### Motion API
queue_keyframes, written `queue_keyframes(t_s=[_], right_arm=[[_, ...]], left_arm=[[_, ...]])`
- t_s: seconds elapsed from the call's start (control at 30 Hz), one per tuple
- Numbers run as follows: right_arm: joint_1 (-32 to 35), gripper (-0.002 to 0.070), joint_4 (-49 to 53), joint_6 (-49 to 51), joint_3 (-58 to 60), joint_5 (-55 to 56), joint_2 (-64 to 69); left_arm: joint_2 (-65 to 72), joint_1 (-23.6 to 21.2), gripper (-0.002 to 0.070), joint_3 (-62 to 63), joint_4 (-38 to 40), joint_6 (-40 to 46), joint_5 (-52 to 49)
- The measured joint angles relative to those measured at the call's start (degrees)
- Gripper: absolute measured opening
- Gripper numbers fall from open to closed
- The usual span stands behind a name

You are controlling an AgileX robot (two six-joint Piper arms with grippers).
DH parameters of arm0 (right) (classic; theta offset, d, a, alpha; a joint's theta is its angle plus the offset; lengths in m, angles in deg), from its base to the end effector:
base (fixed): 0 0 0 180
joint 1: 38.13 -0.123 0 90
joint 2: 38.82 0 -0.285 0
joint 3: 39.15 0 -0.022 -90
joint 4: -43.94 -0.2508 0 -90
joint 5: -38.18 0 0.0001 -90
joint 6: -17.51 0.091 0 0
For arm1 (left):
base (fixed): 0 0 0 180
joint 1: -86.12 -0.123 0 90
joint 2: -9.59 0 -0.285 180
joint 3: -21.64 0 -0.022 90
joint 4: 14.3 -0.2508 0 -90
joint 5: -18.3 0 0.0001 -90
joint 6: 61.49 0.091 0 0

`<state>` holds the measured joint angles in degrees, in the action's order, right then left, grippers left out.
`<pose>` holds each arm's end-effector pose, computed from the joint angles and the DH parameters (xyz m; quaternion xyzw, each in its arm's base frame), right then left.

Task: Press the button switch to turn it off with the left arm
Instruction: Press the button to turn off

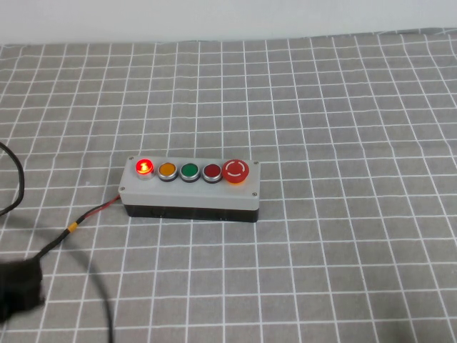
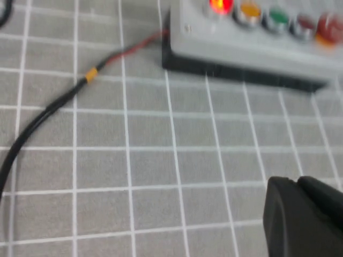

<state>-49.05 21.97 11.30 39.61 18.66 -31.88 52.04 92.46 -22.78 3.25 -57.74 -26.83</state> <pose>0.0500 0.0213 0.1764 -0.0133 0.7868 0.1840 0.5890 0.1035 -0.0311 0.2931 0.0253 0.9041 -0.1516 0.3987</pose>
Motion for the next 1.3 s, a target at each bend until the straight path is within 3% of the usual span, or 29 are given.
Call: queue_keyframes(t_s=[0.1, 0.6, 0.8, 1.3], right_arm=[[0.0, -0.0017, 0.0, 0.0, 0.0, 0.0, 0.0], [0.0, -0.0017, 0.0, 0.0, 0.0, 0.0, 0.0], [0.0, -0.0017, 0.0, 0.0, 0.0, 0.0, 0.0], [0.0, -0.0017, 0.0, 0.0, 0.0, 0.0, 0.0]], left_arm=[[9.3, 0.0, -0.0004, 7.9, -0.5, 3.7, -4.5], [47.2, 1.7, -0.0004, 35.3, 1.3, 10.9, -8.3], [58.0, 5.8, -0.0004, 43.3, 0.1, 11.3, -9.1], [72.9, 6.3, -0.0004, 54.8, -2.1, 11.3, -12.7]])
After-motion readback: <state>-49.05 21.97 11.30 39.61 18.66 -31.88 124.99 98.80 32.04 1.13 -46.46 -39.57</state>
